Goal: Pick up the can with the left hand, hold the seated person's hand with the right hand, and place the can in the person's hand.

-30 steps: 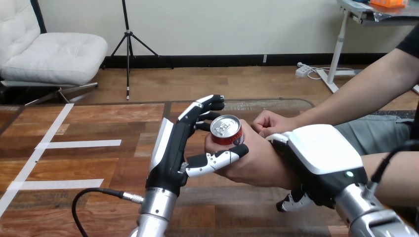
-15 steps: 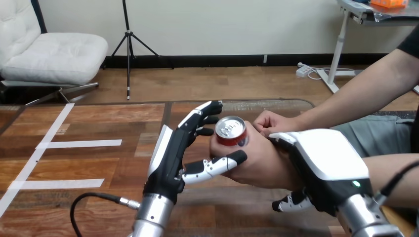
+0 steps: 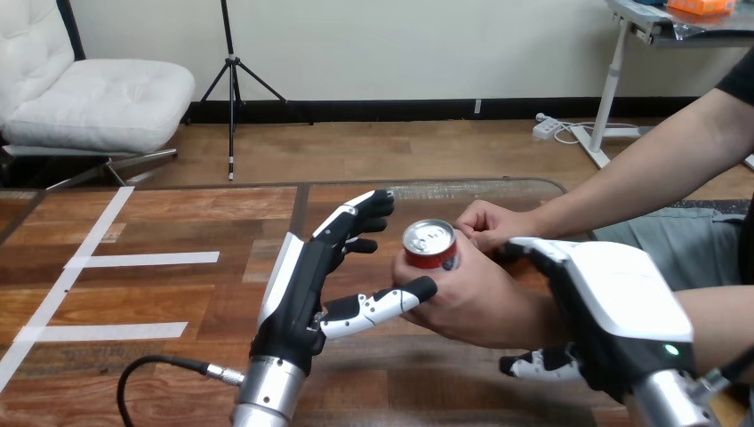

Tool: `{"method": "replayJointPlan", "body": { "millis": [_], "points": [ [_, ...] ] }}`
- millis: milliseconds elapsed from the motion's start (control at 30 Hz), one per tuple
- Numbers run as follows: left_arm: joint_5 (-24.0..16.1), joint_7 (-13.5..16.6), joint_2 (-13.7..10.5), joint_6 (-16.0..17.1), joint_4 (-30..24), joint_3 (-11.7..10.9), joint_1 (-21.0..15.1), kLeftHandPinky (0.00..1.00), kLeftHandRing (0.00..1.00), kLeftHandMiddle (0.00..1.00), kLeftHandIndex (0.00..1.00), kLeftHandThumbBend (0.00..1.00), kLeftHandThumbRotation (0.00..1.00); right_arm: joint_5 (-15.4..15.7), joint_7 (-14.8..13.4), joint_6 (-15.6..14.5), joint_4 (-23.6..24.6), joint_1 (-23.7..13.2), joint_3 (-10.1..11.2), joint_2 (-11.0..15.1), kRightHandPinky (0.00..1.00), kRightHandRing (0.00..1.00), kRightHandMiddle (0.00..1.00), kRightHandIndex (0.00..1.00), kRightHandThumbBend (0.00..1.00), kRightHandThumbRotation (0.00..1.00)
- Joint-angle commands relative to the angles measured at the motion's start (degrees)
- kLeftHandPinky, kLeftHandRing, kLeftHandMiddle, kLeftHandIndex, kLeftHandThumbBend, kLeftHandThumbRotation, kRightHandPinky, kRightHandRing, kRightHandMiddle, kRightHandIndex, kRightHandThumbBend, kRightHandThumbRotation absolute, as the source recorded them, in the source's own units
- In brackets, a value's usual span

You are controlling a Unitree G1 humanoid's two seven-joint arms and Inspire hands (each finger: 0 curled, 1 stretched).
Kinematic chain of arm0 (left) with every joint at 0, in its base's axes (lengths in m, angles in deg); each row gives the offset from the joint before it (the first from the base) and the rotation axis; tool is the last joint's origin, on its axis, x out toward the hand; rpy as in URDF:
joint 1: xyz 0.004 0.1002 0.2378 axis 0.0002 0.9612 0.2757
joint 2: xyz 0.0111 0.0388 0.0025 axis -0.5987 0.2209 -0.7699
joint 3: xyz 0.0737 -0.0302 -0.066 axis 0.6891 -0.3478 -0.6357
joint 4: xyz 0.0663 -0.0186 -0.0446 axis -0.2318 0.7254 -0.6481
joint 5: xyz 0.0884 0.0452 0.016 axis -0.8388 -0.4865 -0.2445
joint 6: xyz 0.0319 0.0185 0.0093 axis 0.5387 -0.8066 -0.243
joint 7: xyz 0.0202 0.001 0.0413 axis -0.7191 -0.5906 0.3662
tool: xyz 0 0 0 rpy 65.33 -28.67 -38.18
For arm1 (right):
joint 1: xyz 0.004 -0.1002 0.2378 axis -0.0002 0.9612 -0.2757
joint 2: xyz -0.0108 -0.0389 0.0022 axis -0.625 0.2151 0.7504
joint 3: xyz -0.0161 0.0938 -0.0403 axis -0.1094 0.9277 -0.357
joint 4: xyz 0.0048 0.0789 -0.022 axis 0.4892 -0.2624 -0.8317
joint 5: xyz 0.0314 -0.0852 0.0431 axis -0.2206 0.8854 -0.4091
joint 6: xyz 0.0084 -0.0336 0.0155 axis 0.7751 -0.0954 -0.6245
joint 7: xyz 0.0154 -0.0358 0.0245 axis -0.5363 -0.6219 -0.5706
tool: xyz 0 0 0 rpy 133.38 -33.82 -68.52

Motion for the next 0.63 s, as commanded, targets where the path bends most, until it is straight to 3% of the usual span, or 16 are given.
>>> {"method": "replayJointPlan", "body": {
  "millis": [0,233,600],
  "points": [
    [0.6,-0.1,-0.1,-0.5,-4.0,-1.1,-0.6,0.72,0.79,0.81,0.8,0.86,0.35,-1.2,-3.2,0.7,2.8,-0.5,2.3,-1.0,0.79,0.84,0.82,0.81,0.83,0.02],
    [0.3,0.0,-0.5,-0.5,-5.0,-1.3,0.7,0.72,0.8,0.81,0.8,0.84,0.34,-1.4,-4.7,0.6,2.2,0.1,2.6,-0.9,0.79,0.84,0.82,0.8,0.83,0.02],
    [-0.6,0.6,-0.8,-1.1,-6.7,-1.7,2.4,0.72,0.79,0.81,0.8,0.82,0.34,-2.4,-4.6,0.9,2.4,0.6,3.3,-0.4,0.79,0.85,0.82,0.8,0.82,0.04]
  ]
}}
